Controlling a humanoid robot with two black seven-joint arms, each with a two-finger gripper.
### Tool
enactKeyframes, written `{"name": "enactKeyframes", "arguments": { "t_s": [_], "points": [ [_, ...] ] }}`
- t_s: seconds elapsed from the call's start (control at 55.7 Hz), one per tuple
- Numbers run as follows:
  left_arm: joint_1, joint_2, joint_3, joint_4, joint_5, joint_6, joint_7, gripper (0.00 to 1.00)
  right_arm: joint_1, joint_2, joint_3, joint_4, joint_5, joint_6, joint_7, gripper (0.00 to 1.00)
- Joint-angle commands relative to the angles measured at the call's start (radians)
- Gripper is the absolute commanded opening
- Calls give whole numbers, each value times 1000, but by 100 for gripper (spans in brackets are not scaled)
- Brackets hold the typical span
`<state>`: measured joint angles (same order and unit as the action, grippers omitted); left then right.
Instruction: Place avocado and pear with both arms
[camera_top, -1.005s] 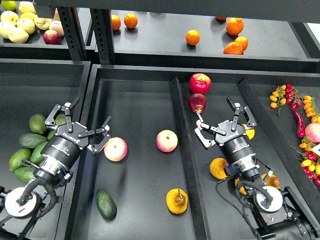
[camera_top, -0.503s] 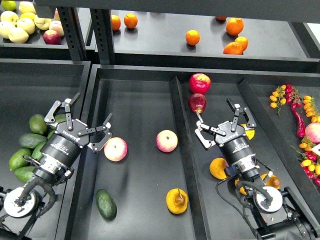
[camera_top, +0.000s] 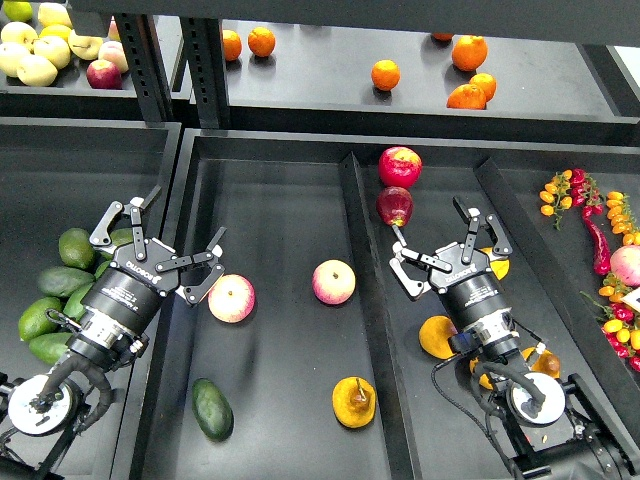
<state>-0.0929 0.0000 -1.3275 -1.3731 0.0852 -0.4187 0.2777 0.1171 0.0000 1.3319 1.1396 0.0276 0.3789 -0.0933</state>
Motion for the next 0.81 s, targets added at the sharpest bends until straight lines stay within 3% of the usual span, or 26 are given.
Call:
{"name": "enactKeyframes", "arguments": {
  "t_s": [0.0,0.054,0.09,0.287,0.485,0.575,0.61,0.79],
  "points": [
    [-85,0,8,6,-4,9,139,99,3,0,9,-6,0,0,0,100],
    [-137,0,30,12,-9,11,196,99,3,0,20,-12,0,2,0,100],
    [-165,24,54,19,-10,11,211,99,3,0,24,-14,0,2,0,100],
    [-298,242,258,26,-84,8,211,97,27,0,53,-18,3,-5,0,100],
    [-505,437,554,58,-140,-15,211,97,56,0,72,-37,3,-9,0,100],
    [-600,472,668,89,-150,-35,211,97,72,0,89,-47,3,-12,-2,100],
    [-697,480,804,115,-148,-70,211,97,88,0,104,-66,3,-12,-2,100],
    [-889,480,1097,161,-140,-70,211,97,113,0,135,-90,3,-12,-2,100]
  ]
}}
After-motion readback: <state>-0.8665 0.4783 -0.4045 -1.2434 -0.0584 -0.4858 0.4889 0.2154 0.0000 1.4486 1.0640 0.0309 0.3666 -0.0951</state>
